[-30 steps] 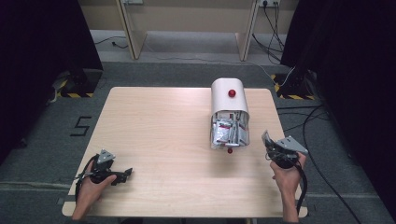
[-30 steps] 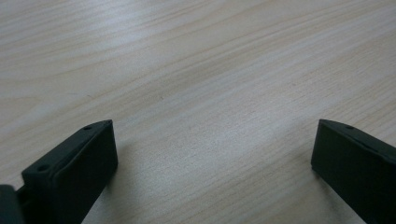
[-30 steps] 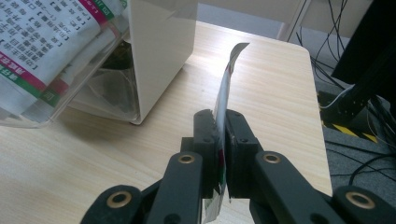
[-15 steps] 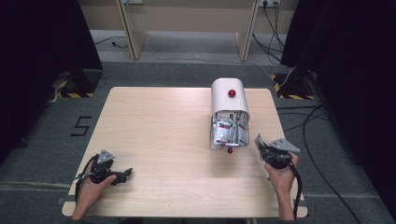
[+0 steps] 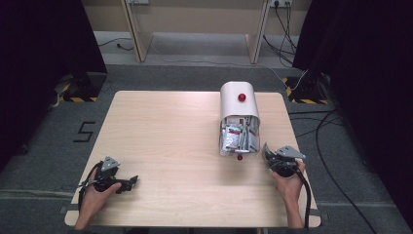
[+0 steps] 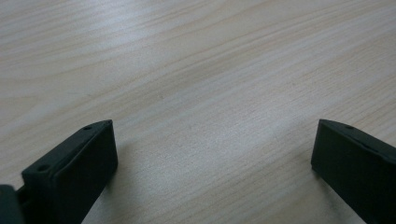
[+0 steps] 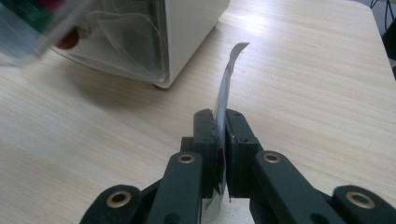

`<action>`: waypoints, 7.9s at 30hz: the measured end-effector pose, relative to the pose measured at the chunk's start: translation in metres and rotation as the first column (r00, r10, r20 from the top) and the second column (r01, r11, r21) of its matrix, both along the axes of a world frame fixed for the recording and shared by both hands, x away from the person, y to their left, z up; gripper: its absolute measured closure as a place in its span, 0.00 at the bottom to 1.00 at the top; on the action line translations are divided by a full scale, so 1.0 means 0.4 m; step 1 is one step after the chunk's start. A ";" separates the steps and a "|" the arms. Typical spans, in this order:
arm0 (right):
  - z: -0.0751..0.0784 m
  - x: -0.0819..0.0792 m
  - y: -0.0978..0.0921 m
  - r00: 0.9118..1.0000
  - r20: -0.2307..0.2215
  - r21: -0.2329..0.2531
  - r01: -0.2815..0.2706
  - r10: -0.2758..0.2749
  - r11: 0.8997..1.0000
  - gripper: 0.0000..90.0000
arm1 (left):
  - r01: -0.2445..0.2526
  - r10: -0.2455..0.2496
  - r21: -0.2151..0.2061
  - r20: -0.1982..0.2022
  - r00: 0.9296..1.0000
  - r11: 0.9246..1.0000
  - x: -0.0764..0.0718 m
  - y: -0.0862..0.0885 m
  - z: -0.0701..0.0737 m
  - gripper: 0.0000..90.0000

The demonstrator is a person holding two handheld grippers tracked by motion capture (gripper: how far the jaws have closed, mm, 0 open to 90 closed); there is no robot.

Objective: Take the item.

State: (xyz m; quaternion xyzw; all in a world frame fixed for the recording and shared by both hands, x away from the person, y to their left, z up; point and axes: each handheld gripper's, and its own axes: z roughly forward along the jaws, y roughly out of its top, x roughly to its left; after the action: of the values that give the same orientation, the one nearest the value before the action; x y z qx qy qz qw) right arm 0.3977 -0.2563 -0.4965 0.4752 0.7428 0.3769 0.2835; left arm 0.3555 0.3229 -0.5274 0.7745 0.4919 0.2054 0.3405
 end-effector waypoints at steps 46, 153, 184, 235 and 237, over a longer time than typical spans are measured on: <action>-0.006 0.020 -0.052 0.991 -0.029 -0.155 0.124 -0.130 0.980 0.59 | -0.001 0.001 0.001 0.000 1.000 1.000 0.000 0.000 0.000 0.00; 0.057 -0.116 0.025 1.000 -0.013 0.068 0.014 -0.013 0.998 0.18 | -0.008 0.008 -0.002 0.002 1.000 1.000 -0.004 0.003 -0.001 0.00; -0.008 -0.175 0.060 0.998 -0.030 0.085 -0.049 0.052 0.995 0.18 | -0.008 0.008 -0.002 0.002 1.000 1.000 -0.004 0.003 -0.001 0.00; -0.076 -0.299 0.083 0.988 -0.083 0.045 -0.128 0.131 0.991 0.18 | -0.009 0.009 0.001 0.000 1.000 1.000 -0.007 0.003 0.000 0.00; -0.082 -0.302 0.084 0.987 -0.078 0.030 -0.135 0.137 0.990 0.17 | -0.009 0.009 0.001 0.000 1.000 1.000 -0.007 0.003 0.000 0.00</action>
State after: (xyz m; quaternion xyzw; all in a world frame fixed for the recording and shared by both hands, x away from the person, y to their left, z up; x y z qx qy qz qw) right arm 0.2767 -0.2227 -0.5292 0.4413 0.7796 0.3853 0.2213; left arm 0.3527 0.3243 -0.5274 0.7724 0.4953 0.2071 0.3393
